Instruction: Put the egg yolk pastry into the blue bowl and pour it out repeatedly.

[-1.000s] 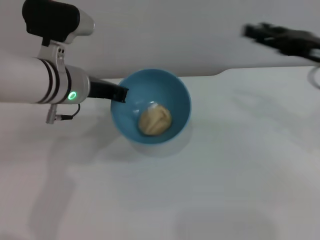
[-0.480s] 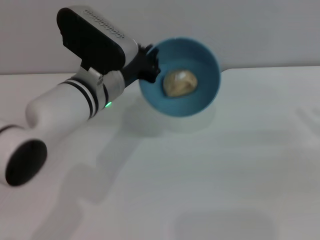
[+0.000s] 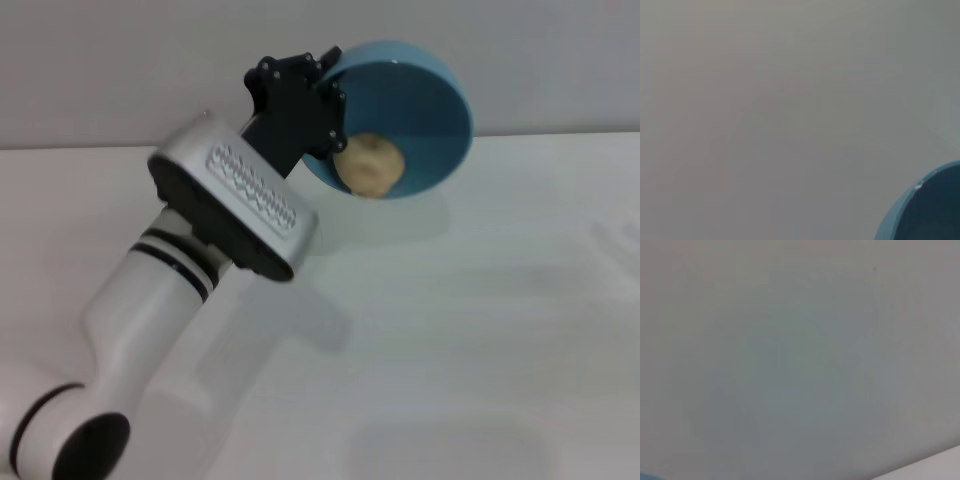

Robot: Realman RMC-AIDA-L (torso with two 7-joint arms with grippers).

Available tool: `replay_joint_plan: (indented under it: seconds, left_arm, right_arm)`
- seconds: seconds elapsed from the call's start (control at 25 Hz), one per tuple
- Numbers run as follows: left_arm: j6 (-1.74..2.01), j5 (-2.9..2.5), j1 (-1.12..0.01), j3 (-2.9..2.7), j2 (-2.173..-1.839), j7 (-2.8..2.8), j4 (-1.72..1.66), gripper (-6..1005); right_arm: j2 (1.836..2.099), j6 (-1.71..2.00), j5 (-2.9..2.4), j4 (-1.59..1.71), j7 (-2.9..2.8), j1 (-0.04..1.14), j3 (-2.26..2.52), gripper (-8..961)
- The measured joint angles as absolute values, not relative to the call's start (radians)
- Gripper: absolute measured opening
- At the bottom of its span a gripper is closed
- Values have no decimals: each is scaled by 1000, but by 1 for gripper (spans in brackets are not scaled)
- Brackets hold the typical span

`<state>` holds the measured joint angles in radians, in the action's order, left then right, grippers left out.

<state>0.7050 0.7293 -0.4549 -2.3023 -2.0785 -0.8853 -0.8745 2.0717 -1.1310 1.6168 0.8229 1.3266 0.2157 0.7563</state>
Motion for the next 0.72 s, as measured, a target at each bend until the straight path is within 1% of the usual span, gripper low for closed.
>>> replay_joint_plan:
  seconds: [0.28,0.72]
  left_arm:
    - [1075,958,-482,-2502,-2079,-1206,-804,19]
    - [1224,970,-474,-2571,-2079,-1272,-785,20]
  right_arm:
    - [2071,-1130,1614,793,1334,245,756,596]
    - [2073,-1134,1617,750,1354,264,755,587]
